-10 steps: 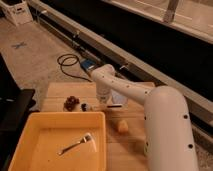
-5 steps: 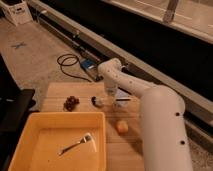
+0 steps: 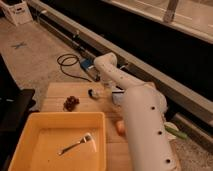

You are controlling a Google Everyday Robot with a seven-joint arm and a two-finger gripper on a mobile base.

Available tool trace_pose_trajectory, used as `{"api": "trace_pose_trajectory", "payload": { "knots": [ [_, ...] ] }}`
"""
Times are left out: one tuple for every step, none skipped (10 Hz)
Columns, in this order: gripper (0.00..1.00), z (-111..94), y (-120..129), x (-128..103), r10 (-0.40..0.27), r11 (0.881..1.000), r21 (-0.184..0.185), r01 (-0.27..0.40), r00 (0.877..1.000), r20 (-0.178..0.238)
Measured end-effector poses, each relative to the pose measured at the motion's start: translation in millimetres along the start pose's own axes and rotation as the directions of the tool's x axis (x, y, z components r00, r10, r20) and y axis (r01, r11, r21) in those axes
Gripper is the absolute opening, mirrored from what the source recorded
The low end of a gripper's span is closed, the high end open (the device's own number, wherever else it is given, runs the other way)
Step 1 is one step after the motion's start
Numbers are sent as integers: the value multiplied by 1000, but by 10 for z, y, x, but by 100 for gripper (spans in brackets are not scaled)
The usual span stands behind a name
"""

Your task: Wipe table surface with brush

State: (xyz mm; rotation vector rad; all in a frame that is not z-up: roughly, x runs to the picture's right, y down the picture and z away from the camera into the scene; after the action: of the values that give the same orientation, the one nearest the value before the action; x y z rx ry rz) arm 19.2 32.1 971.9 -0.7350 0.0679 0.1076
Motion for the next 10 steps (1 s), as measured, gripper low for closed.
{"api": "trace_pose_trajectory", "payload": {
  "knots": [
    [9, -9, 66, -124, -25, 1000, -2, 25, 999, 25],
    [9, -24, 204, -234, -57, 998, -2, 57, 997, 51],
    [9, -32, 305, -312, -74, 997, 0, 74, 995, 66],
    [9, -36, 419, -395, -98, 995, 0, 98, 992, 80],
    [9, -27, 507, -411, -110, 994, -6, 111, 990, 91],
    [9, -23, 595, -378, -112, 993, -16, 114, 989, 95],
    [9, -13, 644, -337, -107, 994, -23, 110, 990, 92],
    [9, -28, 669, -270, -93, 995, -25, 95, 992, 83],
    [9, -33, 693, -135, -70, 997, -33, 72, 995, 68],
    [9, -50, 684, 31, -43, 999, -30, 45, 998, 49]
  ]
}}
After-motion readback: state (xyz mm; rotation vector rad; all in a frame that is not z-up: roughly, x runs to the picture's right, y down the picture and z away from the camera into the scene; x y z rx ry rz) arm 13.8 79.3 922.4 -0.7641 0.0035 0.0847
